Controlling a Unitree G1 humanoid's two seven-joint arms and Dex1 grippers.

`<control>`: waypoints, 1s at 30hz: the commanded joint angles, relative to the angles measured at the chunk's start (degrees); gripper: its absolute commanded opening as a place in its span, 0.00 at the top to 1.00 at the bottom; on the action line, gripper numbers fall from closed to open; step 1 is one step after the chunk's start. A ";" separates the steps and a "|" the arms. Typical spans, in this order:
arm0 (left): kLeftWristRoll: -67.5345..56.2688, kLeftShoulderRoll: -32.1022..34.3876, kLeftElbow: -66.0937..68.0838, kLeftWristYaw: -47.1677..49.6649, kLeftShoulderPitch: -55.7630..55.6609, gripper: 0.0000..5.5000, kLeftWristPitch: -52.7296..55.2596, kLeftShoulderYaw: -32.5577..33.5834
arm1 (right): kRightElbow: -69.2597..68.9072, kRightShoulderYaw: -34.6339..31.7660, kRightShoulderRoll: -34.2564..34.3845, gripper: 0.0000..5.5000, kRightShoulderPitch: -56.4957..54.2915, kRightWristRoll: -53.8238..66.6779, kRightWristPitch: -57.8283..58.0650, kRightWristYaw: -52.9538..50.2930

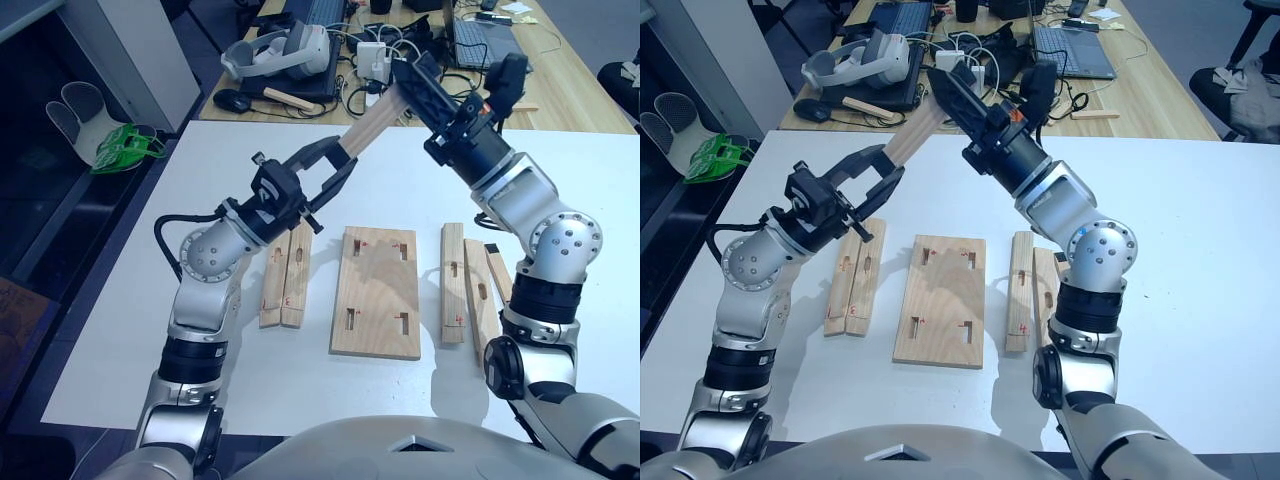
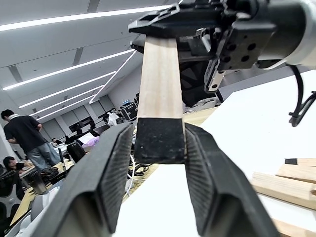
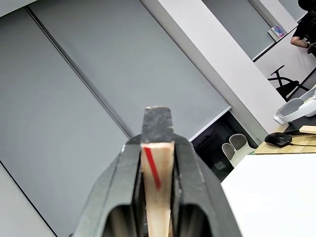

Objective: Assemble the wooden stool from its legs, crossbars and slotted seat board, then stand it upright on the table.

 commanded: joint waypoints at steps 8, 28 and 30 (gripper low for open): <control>6.52 -1.81 8.53 11.60 -3.68 0.37 -3.93 4.77 | 2.42 -6.66 -0.40 0.93 -3.05 -7.03 -13.18 -5.72; -15.29 -25.00 9.76 32.76 -3.00 0.07 13.62 13.45 | -15.72 6.99 -11.71 0.93 21.09 -35.95 -15.80 -10.33; -15.54 -24.89 12.11 32.01 -4.13 0.07 13.67 13.77 | -17.24 11.71 -10.75 0.93 22.49 -41.35 -17.40 -10.82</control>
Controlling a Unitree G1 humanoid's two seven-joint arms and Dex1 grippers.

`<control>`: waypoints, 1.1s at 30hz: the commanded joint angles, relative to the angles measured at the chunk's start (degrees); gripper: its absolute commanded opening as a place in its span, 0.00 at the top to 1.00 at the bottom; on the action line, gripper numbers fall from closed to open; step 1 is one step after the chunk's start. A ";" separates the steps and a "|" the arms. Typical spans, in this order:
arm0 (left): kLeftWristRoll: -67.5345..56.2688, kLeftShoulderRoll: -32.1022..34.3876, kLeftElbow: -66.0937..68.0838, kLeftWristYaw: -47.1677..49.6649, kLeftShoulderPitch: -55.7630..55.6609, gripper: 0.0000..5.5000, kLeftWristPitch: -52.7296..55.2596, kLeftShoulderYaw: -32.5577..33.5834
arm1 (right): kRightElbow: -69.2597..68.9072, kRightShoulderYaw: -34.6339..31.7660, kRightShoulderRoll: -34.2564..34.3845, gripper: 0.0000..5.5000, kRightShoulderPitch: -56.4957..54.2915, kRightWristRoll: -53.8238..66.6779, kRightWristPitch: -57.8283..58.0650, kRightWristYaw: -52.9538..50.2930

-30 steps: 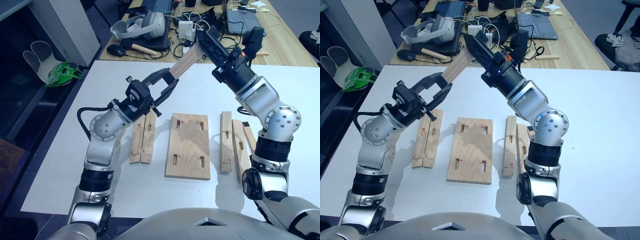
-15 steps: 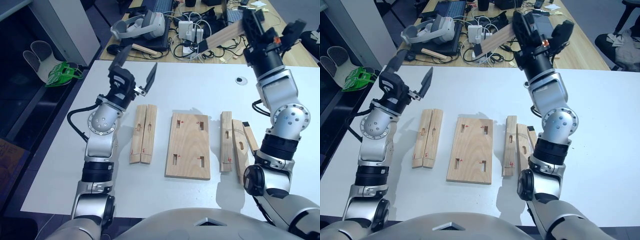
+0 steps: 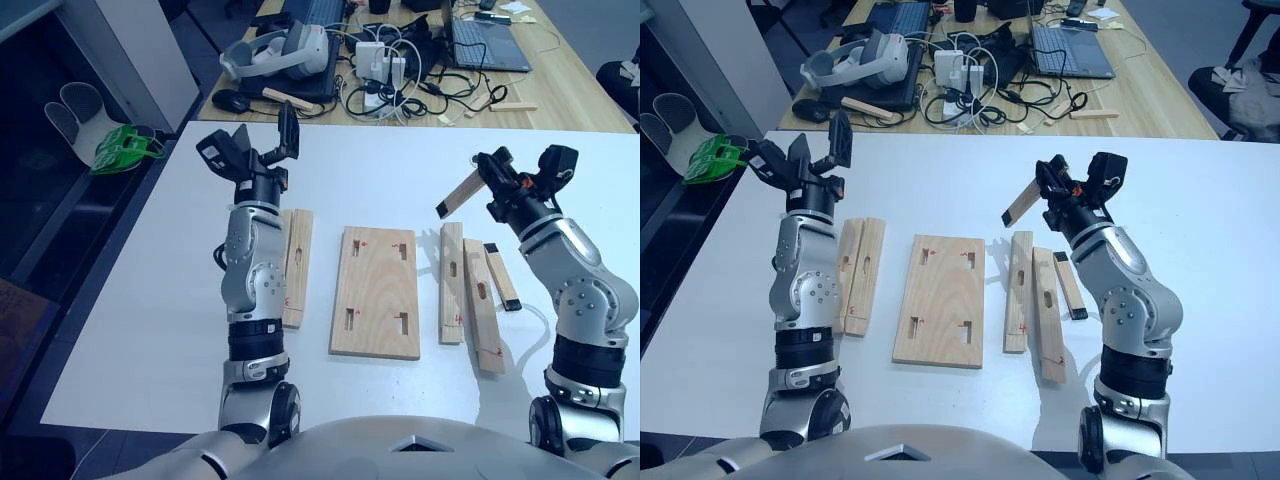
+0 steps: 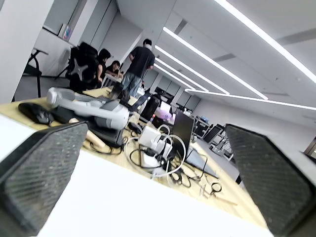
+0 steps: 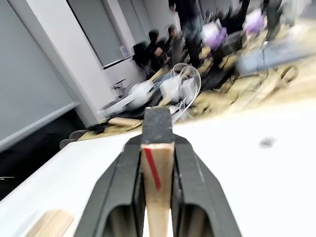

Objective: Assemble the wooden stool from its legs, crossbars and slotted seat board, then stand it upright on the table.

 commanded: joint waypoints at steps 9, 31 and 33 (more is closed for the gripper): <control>-0.09 1.19 6.04 -2.07 -2.96 0.07 0.63 1.39 | -7.39 7.16 -1.54 0.93 10.88 -13.80 2.50 -0.07; -1.11 3.64 -0.12 -1.57 -0.34 0.07 8.17 2.80 | -19.82 7.46 0.23 0.93 27.88 -24.27 2.28 -1.38; -1.12 3.68 -0.09 -1.57 -0.25 0.07 8.21 2.96 | -21.54 6.55 -0.30 0.93 29.00 -24.41 2.31 -0.64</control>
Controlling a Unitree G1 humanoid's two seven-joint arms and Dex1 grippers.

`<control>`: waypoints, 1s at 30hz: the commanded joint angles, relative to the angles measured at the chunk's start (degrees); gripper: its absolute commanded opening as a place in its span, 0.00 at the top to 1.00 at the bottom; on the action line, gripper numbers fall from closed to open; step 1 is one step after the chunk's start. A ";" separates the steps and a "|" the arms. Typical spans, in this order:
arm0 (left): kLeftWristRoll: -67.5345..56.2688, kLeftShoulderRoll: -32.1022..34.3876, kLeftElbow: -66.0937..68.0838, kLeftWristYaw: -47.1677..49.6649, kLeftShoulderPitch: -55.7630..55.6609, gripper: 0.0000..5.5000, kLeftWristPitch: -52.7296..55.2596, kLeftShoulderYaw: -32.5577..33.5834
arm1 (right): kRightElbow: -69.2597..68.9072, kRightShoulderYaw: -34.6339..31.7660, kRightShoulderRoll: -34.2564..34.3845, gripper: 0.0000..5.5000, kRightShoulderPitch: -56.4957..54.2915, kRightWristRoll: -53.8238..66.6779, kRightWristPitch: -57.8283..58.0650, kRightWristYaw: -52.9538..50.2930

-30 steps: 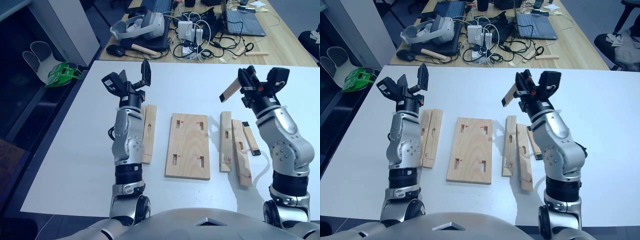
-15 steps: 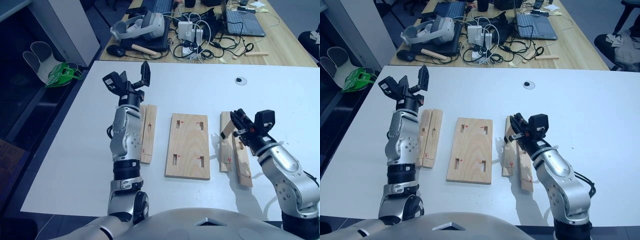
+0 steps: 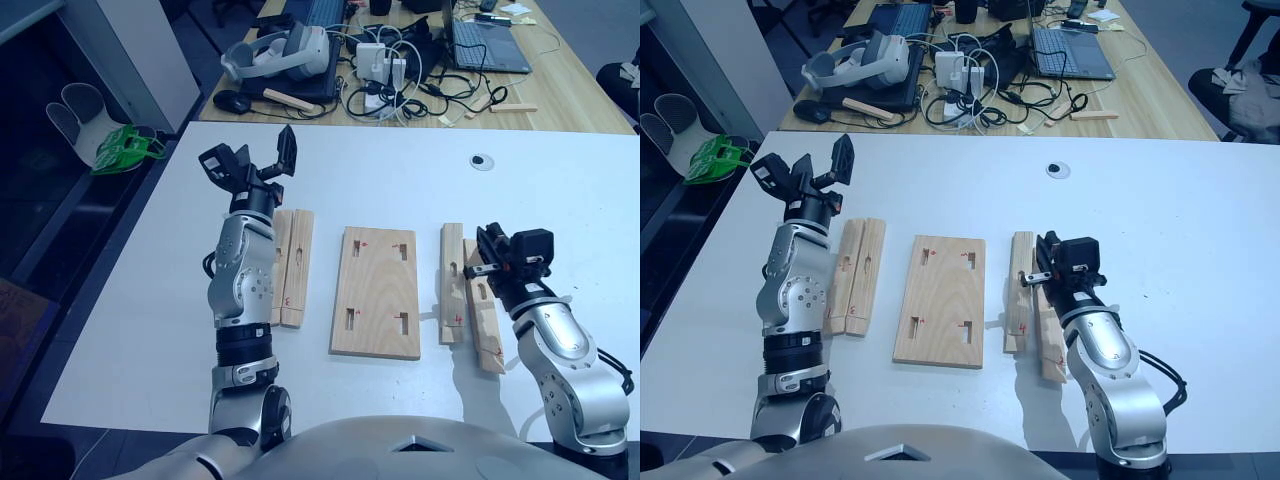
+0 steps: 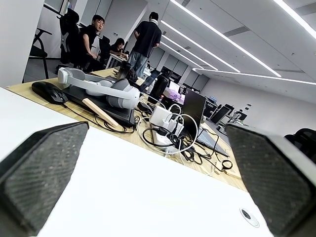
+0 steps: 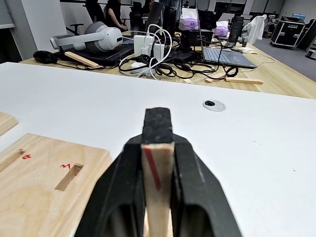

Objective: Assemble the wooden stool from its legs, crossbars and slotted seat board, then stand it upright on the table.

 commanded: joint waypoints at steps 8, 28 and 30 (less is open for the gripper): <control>0.18 0.32 0.11 0.37 0.26 0.07 0.41 0.82 | -4.55 -5.07 -1.53 0.93 5.30 0.40 -0.78 5.05; 0.06 0.32 0.32 0.26 0.12 0.07 0.72 1.15 | -2.71 -6.28 -0.51 0.93 5.80 0.98 -0.03 7.27; 0.08 0.29 0.36 0.29 0.07 0.07 0.71 1.13 | -2.34 -6.41 -0.58 0.93 5.44 0.67 -0.75 7.36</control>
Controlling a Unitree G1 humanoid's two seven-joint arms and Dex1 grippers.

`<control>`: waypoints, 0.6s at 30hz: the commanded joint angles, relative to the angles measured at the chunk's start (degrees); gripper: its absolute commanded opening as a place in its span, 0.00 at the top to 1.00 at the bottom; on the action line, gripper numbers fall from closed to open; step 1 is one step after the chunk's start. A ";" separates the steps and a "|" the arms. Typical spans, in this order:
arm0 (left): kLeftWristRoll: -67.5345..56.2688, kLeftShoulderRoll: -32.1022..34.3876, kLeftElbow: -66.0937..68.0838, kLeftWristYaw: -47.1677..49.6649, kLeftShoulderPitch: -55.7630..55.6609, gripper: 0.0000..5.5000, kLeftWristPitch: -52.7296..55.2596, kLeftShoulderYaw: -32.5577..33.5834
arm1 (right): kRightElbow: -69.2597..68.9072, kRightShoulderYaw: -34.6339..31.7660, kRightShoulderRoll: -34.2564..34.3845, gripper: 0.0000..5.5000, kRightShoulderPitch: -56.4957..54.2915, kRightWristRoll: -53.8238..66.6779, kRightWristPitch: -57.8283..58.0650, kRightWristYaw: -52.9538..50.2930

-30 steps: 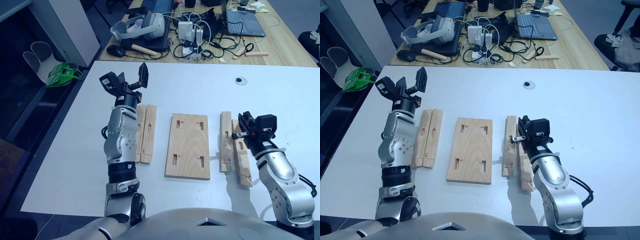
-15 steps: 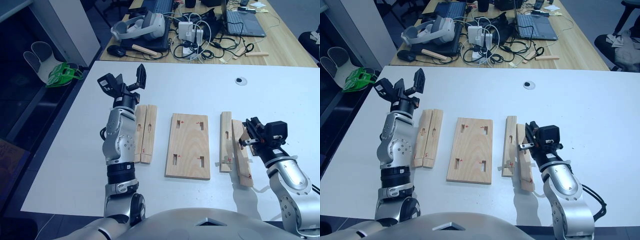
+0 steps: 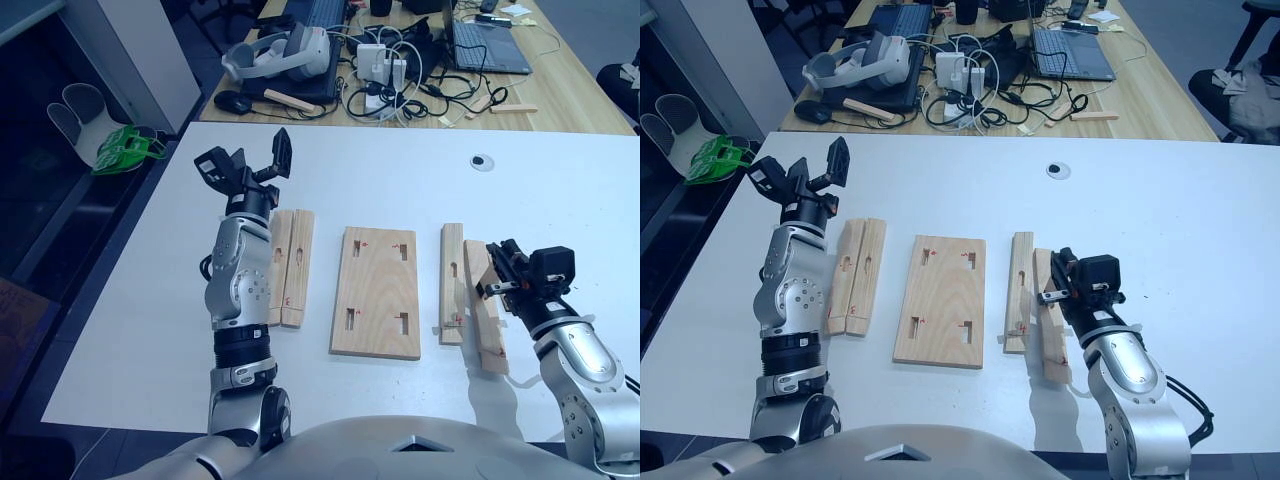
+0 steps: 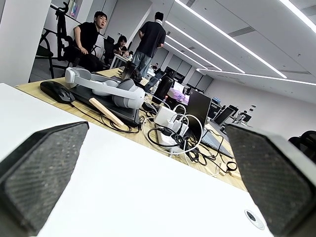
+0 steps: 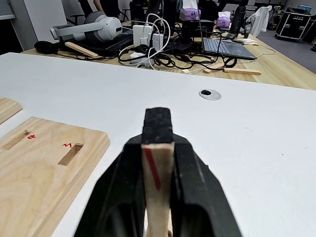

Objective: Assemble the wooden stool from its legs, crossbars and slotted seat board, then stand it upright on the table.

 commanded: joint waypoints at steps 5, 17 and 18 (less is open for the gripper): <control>0.05 0.05 0.24 0.36 -0.28 0.07 0.59 -0.02 | 1.00 -1.28 -0.41 0.93 -0.83 -1.60 -2.76 0.54; 0.01 -0.02 0.33 0.41 -0.32 0.07 0.52 0.08 | 4.30 -4.29 1.38 0.93 1.76 1.11 -2.81 1.68; -0.01 0.02 0.37 0.38 -0.35 0.07 0.55 0.12 | 4.44 -4.29 1.43 0.93 1.70 1.12 -3.23 1.78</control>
